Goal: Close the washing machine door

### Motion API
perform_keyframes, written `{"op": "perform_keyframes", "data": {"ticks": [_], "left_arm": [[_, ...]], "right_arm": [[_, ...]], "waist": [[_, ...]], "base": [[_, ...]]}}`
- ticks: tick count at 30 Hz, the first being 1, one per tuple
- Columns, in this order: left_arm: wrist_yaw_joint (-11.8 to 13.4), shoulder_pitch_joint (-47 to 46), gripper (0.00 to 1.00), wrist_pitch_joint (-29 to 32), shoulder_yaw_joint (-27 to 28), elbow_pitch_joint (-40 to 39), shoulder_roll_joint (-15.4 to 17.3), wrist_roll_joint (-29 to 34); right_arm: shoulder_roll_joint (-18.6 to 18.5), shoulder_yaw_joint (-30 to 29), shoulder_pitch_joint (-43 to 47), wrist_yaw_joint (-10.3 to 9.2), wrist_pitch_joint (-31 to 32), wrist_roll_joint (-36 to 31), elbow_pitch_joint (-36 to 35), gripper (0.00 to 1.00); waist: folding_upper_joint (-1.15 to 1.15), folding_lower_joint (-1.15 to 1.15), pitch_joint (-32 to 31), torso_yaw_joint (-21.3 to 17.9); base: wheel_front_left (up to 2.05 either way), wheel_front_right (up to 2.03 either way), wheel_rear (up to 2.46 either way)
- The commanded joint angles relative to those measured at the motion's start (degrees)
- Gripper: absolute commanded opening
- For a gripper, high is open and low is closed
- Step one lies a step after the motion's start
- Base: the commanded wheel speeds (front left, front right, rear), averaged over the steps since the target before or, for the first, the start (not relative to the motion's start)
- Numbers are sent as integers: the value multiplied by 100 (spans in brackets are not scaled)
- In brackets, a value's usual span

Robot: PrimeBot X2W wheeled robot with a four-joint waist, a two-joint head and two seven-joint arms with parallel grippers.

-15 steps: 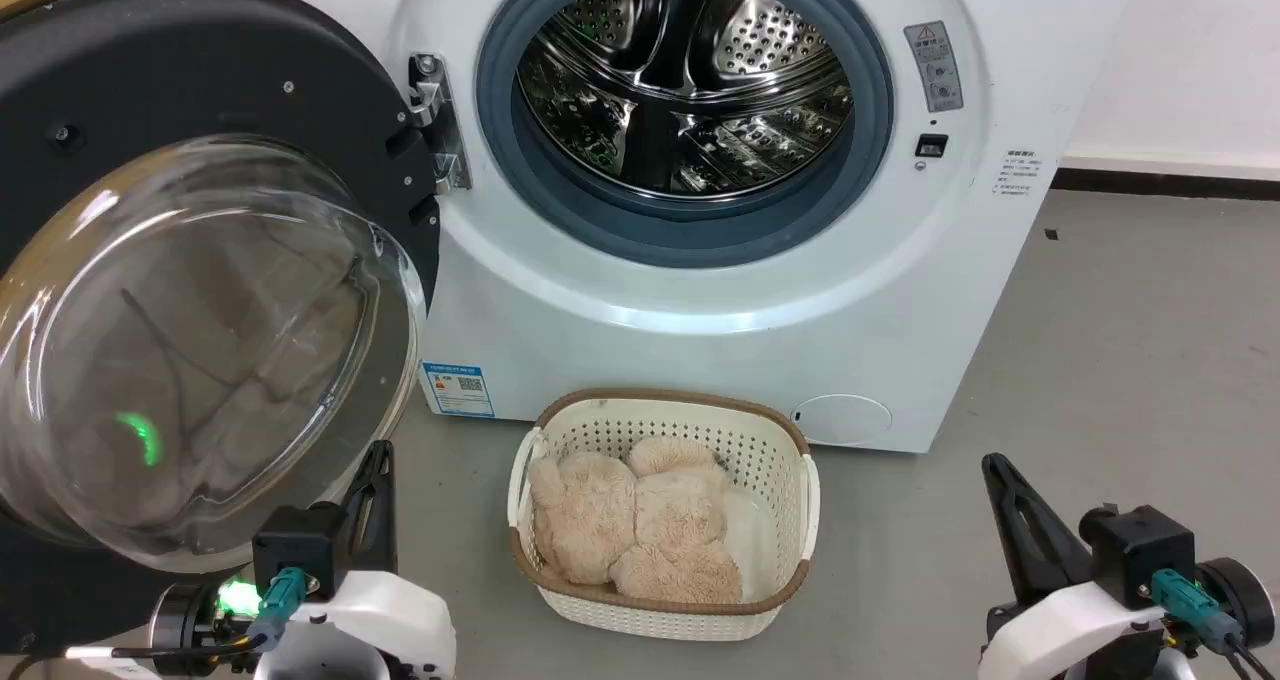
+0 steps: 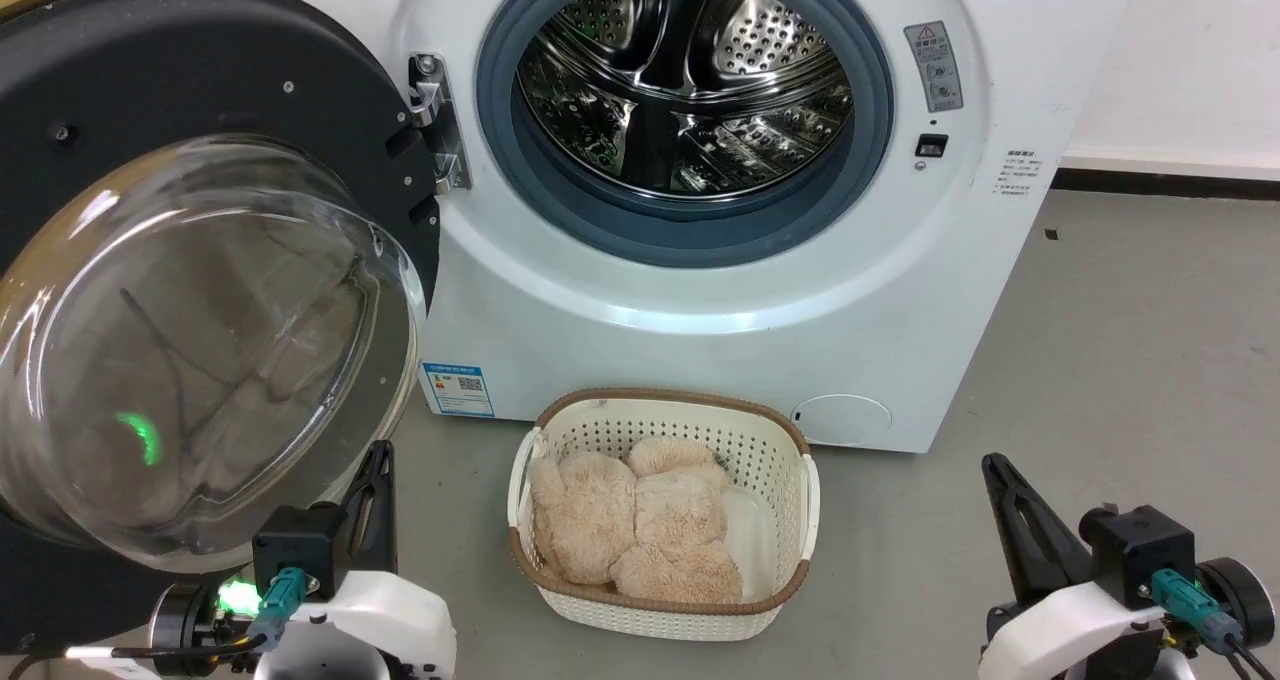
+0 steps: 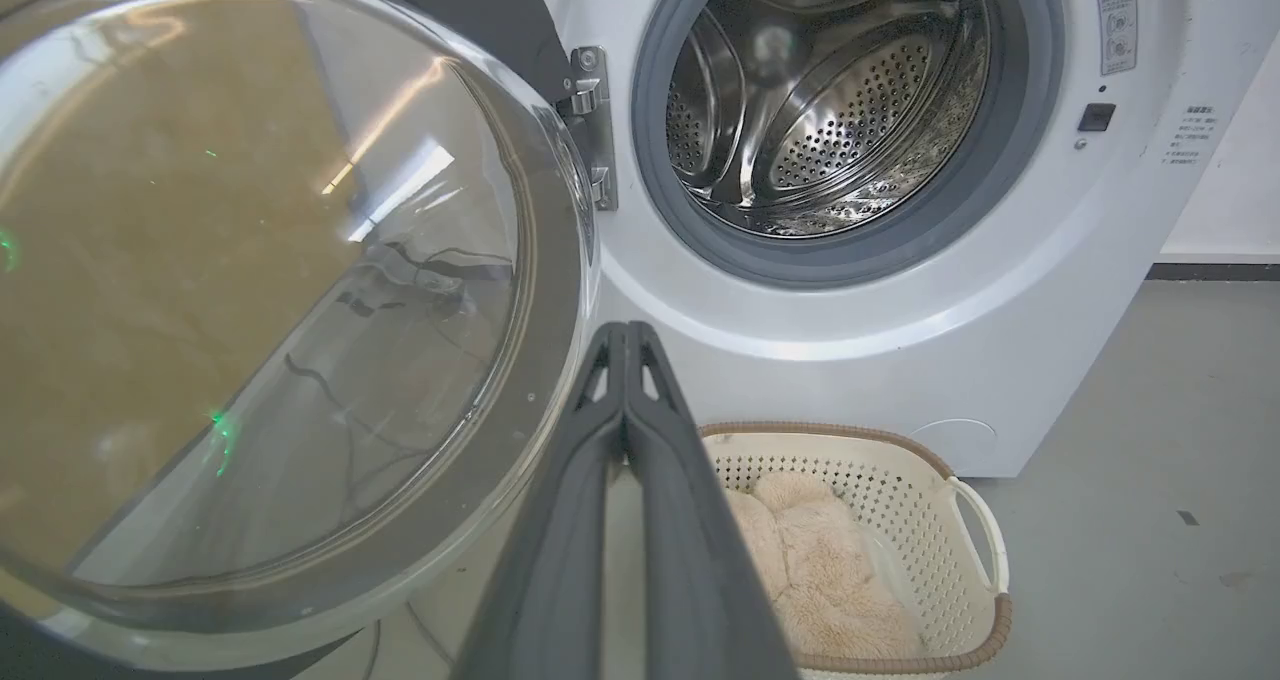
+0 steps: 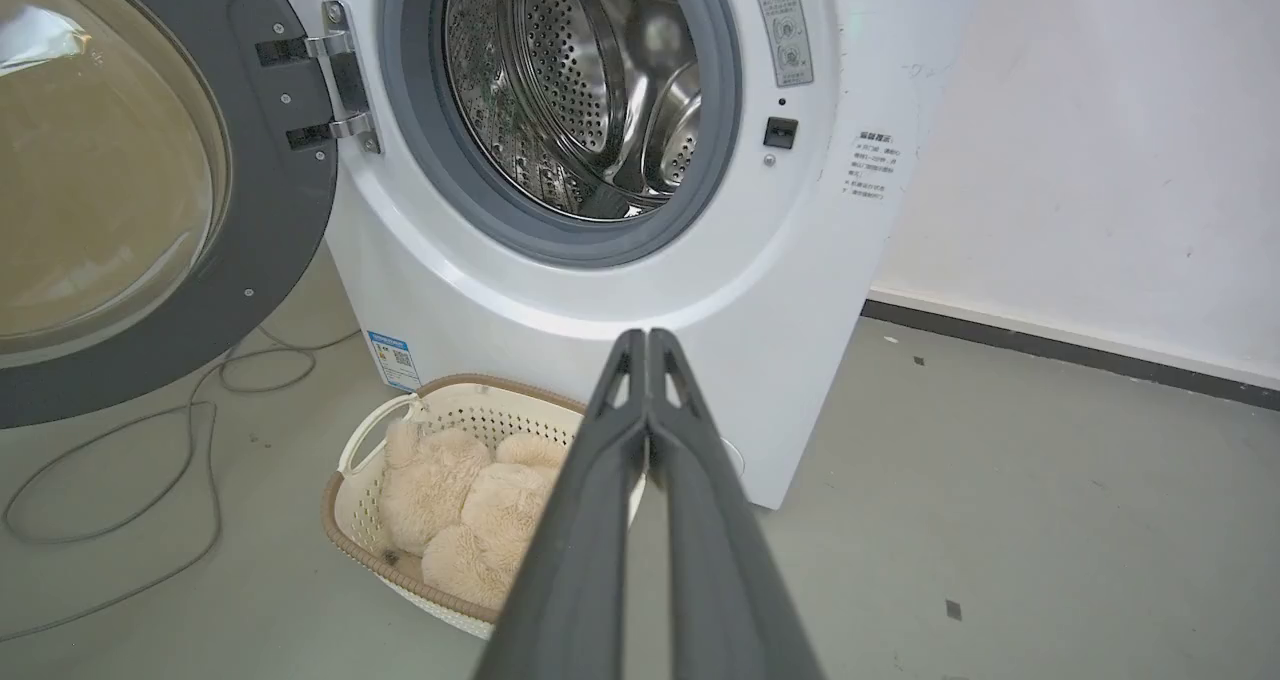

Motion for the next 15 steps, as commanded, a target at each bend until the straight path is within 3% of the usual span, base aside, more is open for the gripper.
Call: {"op": "perform_keyframes", "data": {"ticks": [1, 2, 3, 9, 10, 11, 12, 15], "left_arm": [[-25, 60, 0, 2, 3, -21, 9, 16], [-25, 60, 0, 2, 3, -21, 9, 16], [1, -1, 100, 0, -1, 1, -1, 0], [62, -12, 100, -52, -31, 26, -1, -16], [76, -16, 93, -64, -39, 30, -1, -19], [89, -19, 38, -76, -48, 33, -1, -22], [102, -23, 0, -88, -56, 35, 0, -25], [138, -35, 0, -124, -82, 39, 0, -29]], "right_arm": [[27, -2, -66, 5, 7, -44, -23, 0], [27, -2, -66, 5, 7, -44, -23, 0], [-1, -1, 1, 0, -1, 2, 1, 100], [0, -40, -2, 0, -53, 59, 25, 100], [0, -49, -3, 0, -65, 73, 28, 100], [0, -58, -4, 0, -77, 86, 31, 100], [1, -66, -4, 0, -89, 101, 33, 100], [1, -91, -5, 0, -124, 146, 41, 100]], "waist": [[0, 0, 0, 0], [0, 0, 0, 0], [0, 0, 0, 0], [0, 0, 5, 1], [0, 0, 7, 2], [0, 0, 8, 3], [0, 0, 9, 3], [0, 0, 13, 8]], "base": [[0, 0, 0], [0, 0, 0], [0, 0, 0], [0, 0, 0], [0, 0, 0], [0, 0, 0], [0, 0, 0], [0, 0, 0]]}}
